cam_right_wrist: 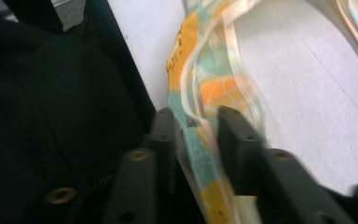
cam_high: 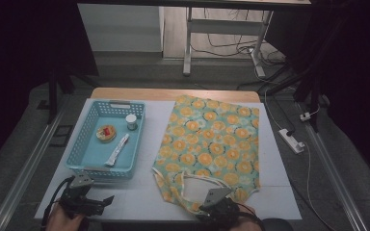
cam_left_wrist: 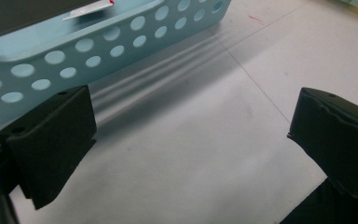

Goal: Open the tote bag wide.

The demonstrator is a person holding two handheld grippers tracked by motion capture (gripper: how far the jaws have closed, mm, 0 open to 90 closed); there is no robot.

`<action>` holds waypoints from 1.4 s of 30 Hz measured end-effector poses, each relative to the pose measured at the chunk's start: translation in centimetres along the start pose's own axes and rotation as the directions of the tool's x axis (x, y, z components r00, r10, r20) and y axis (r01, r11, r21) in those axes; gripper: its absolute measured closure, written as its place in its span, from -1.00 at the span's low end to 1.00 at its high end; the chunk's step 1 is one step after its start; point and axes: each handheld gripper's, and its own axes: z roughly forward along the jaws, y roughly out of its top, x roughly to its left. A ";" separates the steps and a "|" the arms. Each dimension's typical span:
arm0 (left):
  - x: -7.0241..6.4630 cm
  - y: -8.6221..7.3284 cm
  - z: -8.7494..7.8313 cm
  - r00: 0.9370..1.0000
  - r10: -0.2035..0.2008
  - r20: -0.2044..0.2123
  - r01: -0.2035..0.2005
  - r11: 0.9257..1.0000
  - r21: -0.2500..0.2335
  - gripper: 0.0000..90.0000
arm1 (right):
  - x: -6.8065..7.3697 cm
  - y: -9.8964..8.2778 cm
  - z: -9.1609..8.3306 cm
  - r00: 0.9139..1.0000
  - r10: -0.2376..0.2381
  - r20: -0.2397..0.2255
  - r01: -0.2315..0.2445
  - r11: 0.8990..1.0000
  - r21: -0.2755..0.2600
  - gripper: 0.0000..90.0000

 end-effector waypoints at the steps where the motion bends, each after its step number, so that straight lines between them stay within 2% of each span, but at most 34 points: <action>1: 0.0 0.0 0.0 1.000 0.000 0.000 0.000 1.000 0.000 -0.98 | -0.1 0.0 -0.1 1.000 0.001 0.002 -0.001 1.000 0.005 0.76; 4: 0.0 0.0 0.0 1.000 0.001 -0.001 -0.001 1.000 0.001 -0.98 | -0.2 0.0 -0.4 1.000 0.001 -0.012 -0.001 1.000 0.005 0.96; 7: 0.0 0.0 0.0 1.000 0.000 -0.002 0.000 1.000 0.001 -0.98 | -0.4 0.3 -1.0 1.000 0.012 -0.029 -0.012 1.000 -0.015 0.98; 11: 0.0 0.0 0.1 1.000 -0.001 -0.003 0.001 1.000 0.004 -0.98 | -1.3 1.0 -2.2 0.997 0.048 -0.066 -0.053 0.996 -0.074 0.98; 17: 0.0 0.0 0.1 1.000 -0.003 -0.004 0.003 1.000 0.006 -0.98 | -3.7 2.6 -3.5 0.997 0.065 -0.032 -0.069 0.991 -0.116 0.98; 18: 0.0 0.0 0.1 1.000 -0.004 -0.004 0.004 1.000 0.006 -0.98 | -4.3 2.8 -3.5 0.997 0.070 -0.025 -0.072 0.990 -0.117 0.98; 19: 0.0 0.0 0.1 1.000 -0.004 -0.004 0.004 1.000 0.006 -0.98 | -4.3 2.8 -3.5 0.997 0.070 -0.025 -0.072 0.990 -0.117 0.98; 23: 0.0 0.0 0.1 1.000 -0.004 -0.005 0.004 1.000 0.005 -0.97 | -6.9 3.6 -3.5 0.995 0.099 0.007 -0.097 0.987 -0.125 0.98; 24: 0.0 0.0 0.1 1.000 -0.004 -0.004 0.004 1.000 0.006 -0.97 | -8.0 3.9 -3.4 0.994 0.104 0.024 -0.100 0.987 -0.126 0.98; 28: 0.0 0.0 0.1 1.000 -0.004 -0.004 0.005 1.000 0.007 -0.97 | -9.9 4.6 -3.3 0.991 0.126 0.044 -0.119 0.985 -0.123 0.98; 30: 0.0 0.0 0.1 1.000 -0.005 -0.005 0.005 1.000 0.007 -0.97 | -10.2 4.7 -3.3 0.991 0.128 0.049 -0.121 0.985 -0.122 0.98; 35: 0.0 0.0 0.1 1.000 -0.005 -0.005 0.005 1.000 0.009 -0.97 | -13.2 5.5 -3.0 0.984 0.152 0.095 -0.140 0.983 -0.121 0.98; 36: 0.0 0.0 0.1 1.000 -0.005 -0.005 0.005 1.000 0.009 -0.97 | -13.2 5.5 -3.0 0.984 0.152 0.095 -0.140 0.983 -0.121 0.98; 37: 0.0 0.0 0.1 1.000 -0.005 -0.005 0.005 1.000 0.010 -0.97 | -14.2 5.7 -2.9 0.981 0.162 0.106 -0.149 0.981 -0.123 0.98; 38: 0.0 0.1 0.1 1.000 -0.006 -0.005 0.006 1.000 0.010 -0.97 | -14.2 5.7 -2.9 0.981 0.162 0.106 -0.149 0.981 -0.123 0.98; 42: 0.1 0.1 0.1 1.000 -0.006 -0.004 0.006 1.000 0.010 -0.97 | -16.3 6.4 -2.8 0.975 0.182 0.126 -0.164 0.977 -0.136 0.98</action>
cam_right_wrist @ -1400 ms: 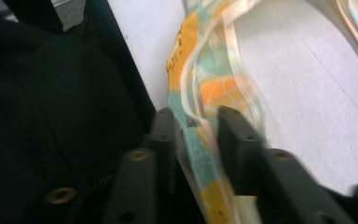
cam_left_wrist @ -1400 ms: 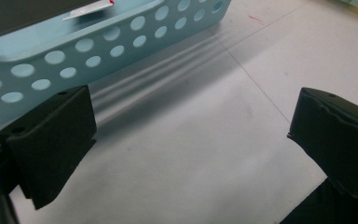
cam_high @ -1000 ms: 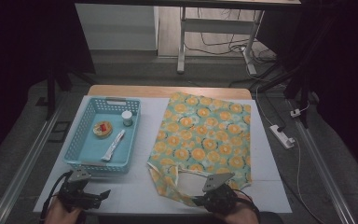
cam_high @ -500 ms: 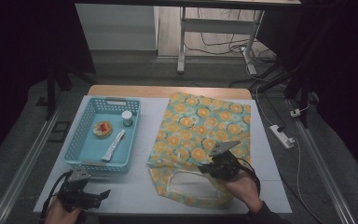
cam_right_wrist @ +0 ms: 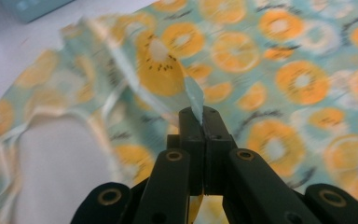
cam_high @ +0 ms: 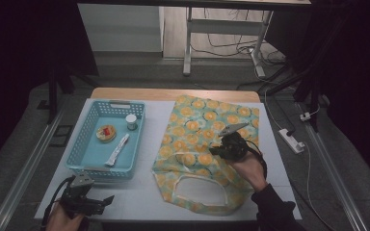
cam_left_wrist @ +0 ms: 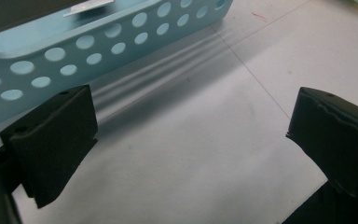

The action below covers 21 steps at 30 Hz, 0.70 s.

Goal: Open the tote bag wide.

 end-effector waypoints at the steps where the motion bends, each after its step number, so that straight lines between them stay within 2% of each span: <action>1: 0.0 0.0 0.0 1.000 0.000 0.000 0.000 1.000 0.000 -0.96 | -0.8 0.6 0.1 1.000 0.003 0.010 -0.003 1.000 -0.005 0.98; 2: 0.0 0.0 0.0 1.000 0.000 0.000 0.000 1.000 0.001 -0.96 | -0.8 0.6 0.1 1.000 0.003 0.010 -0.003 1.000 -0.005 0.98; 5: 0.0 0.0 0.0 1.000 -0.002 0.001 0.002 1.000 0.002 -0.96 | -2.3 1.9 0.1 0.999 0.016 0.029 -0.015 1.000 -0.025 0.99; 10: 0.0 0.0 0.0 1.000 -0.002 0.002 0.002 1.000 0.004 -0.96 | -3.7 3.5 0.0 0.998 0.029 0.048 -0.027 0.999 -0.046 0.99; 21: 0.1 0.0 0.1 1.000 -0.003 0.003 0.003 1.000 0.006 -0.96 | -5.8 6.1 -0.3 0.996 0.037 0.086 -0.029 0.996 -0.085 0.99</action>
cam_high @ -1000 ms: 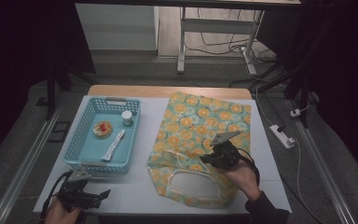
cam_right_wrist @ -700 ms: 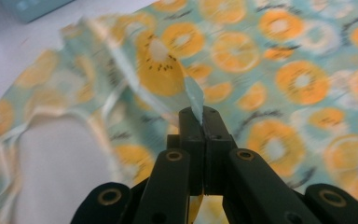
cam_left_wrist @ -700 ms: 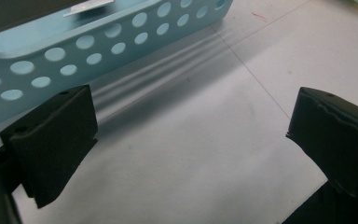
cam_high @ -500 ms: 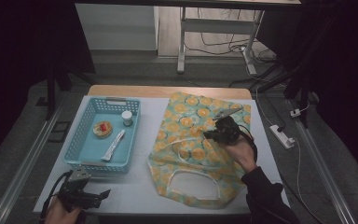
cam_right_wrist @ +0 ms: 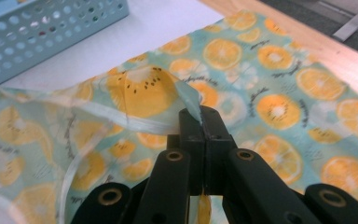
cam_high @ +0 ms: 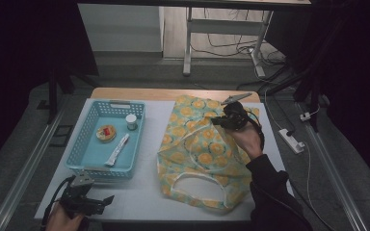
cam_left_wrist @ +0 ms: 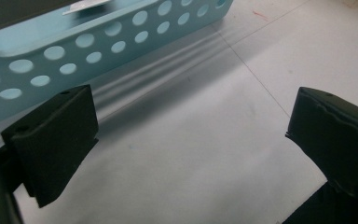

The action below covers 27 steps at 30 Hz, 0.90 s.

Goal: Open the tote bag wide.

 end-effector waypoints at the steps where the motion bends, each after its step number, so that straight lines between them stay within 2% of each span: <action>1: 0.0 0.0 0.0 1.000 0.000 0.000 0.000 1.000 0.000 -0.95 | -0.1 0.2 0.0 1.000 -0.002 0.005 0.002 1.000 -0.003 0.99; 7: 0.0 0.0 0.0 1.000 0.001 0.000 -0.001 1.000 0.002 -0.95 | -1.2 1.4 0.0 0.999 0.007 0.037 -0.006 1.000 -0.023 0.99; 8: 0.0 0.0 0.0 1.000 0.001 0.000 -0.001 1.000 0.002 -0.95 | -1.6 1.7 0.2 0.998 0.012 0.054 -0.011 1.000 -0.026 0.99; 12: 0.0 0.0 0.0 1.000 0.001 0.000 -0.001 1.000 0.003 -0.95 | -2.5 1.7 0.9 0.997 0.030 0.071 -0.029 0.999 -0.023 0.98; 15: 0.0 0.0 0.0 1.000 0.001 0.001 -0.001 1.000 0.003 -0.95 | -3.3 1.0 2.4 0.995 0.050 0.091 -0.051 0.999 0.003 0.98; 16: 0.0 0.0 0.0 1.000 0.002 0.002 -0.002 1.000 0.003 -0.95 | -3.3 1.0 2.4 0.995 0.050 0.091 -0.051 0.999 0.003 0.98; 22: 0.0 0.0 0.1 1.000 0.003 0.001 -0.003 1.000 0.007 -0.95 | -3.9 -1.3 5.6 0.993 0.056 0.102 -0.063 0.996 0.066 0.98; 27: -0.1 0.0 0.1 1.000 0.006 -0.001 -0.006 1.000 0.010 -0.95 | -4.1 -2.4 6.9 0.992 0.065 0.106 -0.075 0.994 0.085 0.98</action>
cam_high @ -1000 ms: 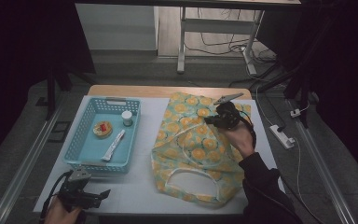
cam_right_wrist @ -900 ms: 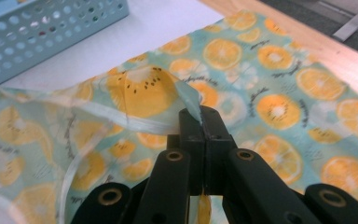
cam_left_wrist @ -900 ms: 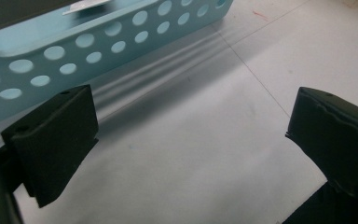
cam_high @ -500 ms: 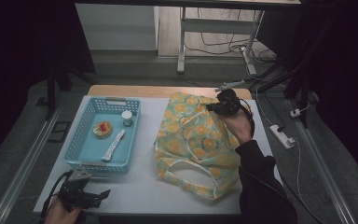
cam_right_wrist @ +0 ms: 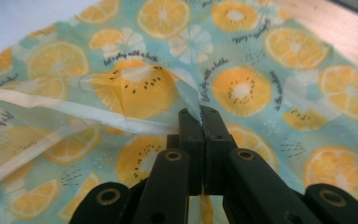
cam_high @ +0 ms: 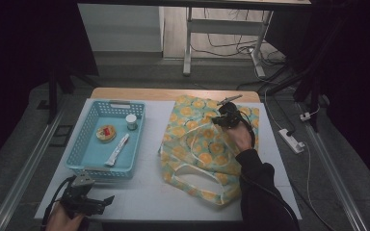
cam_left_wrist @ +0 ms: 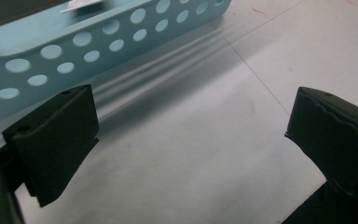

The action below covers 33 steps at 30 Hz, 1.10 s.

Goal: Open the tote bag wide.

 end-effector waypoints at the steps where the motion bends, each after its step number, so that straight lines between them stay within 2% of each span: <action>1: 0.0 0.0 0.0 1.000 0.001 0.000 -0.001 1.000 0.001 -0.95 | 0.0 -0.4 0.6 1.000 -0.003 0.012 0.003 1.000 0.011 0.97; 5: 0.0 0.0 0.0 1.000 0.002 -0.001 -0.002 1.000 0.002 -0.95 | 0.1 -1.0 1.3 1.000 -0.015 0.026 0.014 0.999 0.036 0.94; 9: 0.0 0.0 0.0 1.000 0.004 -0.002 -0.004 1.000 0.004 -0.95 | 0.1 -1.6 1.9 0.999 -0.009 0.031 0.007 0.998 0.057 0.81; 11: 0.0 0.0 0.0 1.000 0.004 -0.002 -0.004 1.000 0.004 -0.95 | 0.0 -1.8 1.8 0.999 0.007 0.033 -0.008 0.999 0.045 0.70; 12: -0.1 0.0 0.1 1.000 0.003 -0.002 -0.003 1.000 0.004 -0.94 | -0.2 -1.7 1.4 0.999 0.033 0.023 -0.034 0.999 0.024 0.54; 13: -0.1 0.0 0.1 1.000 0.004 -0.003 -0.004 1.000 0.005 -0.94 | -0.3 -1.7 1.3 0.999 0.047 0.011 -0.047 0.999 0.016 0.47; 16: -0.1 0.0 0.1 1.000 0.007 -0.004 -0.007 1.000 0.008 -0.94 | -0.4 -1.7 0.8 0.998 0.062 0.000 -0.062 0.998 0.003 0.37; 21: -0.1 0.1 0.1 1.000 0.008 -0.006 -0.008 1.000 0.009 -0.94 | -0.3 -1.7 -0.3 0.994 0.102 -0.038 -0.103 0.994 -0.026 0.06; 23: -0.1 0.1 0.1 1.000 0.009 -0.006 -0.009 1.000 0.011 -0.94 | -0.1 -1.8 -0.8 0.994 0.104 -0.046 -0.105 0.994 -0.034 -0.04; 25: -0.1 0.1 0.1 1.000 0.009 -0.007 -0.009 1.000 0.011 -0.94 | 0.4 -1.7 -1.7 0.996 0.080 -0.039 -0.082 0.995 -0.054 -0.18; 27: -0.1 0.1 0.1 1.000 0.010 -0.007 -0.010 1.000 0.012 -0.94 | 0.6 -1.7 -2.1 0.996 0.076 -0.039 -0.079 0.995 -0.060 -0.21; 29: -0.1 0.1 0.1 1.000 0.009 -0.007 -0.009 1.000 0.012 -0.94 | 0.9 -1.7 -2.7 0.997 0.065 -0.046 -0.068 0.995 -0.071 -0.32; 33: -0.1 0.1 0.1 1.000 0.009 -0.009 -0.009 1.000 0.013 -0.94 | 1.7 -1.7 -3.6 0.997 0.048 -0.066 -0.052 0.997 -0.060 -0.55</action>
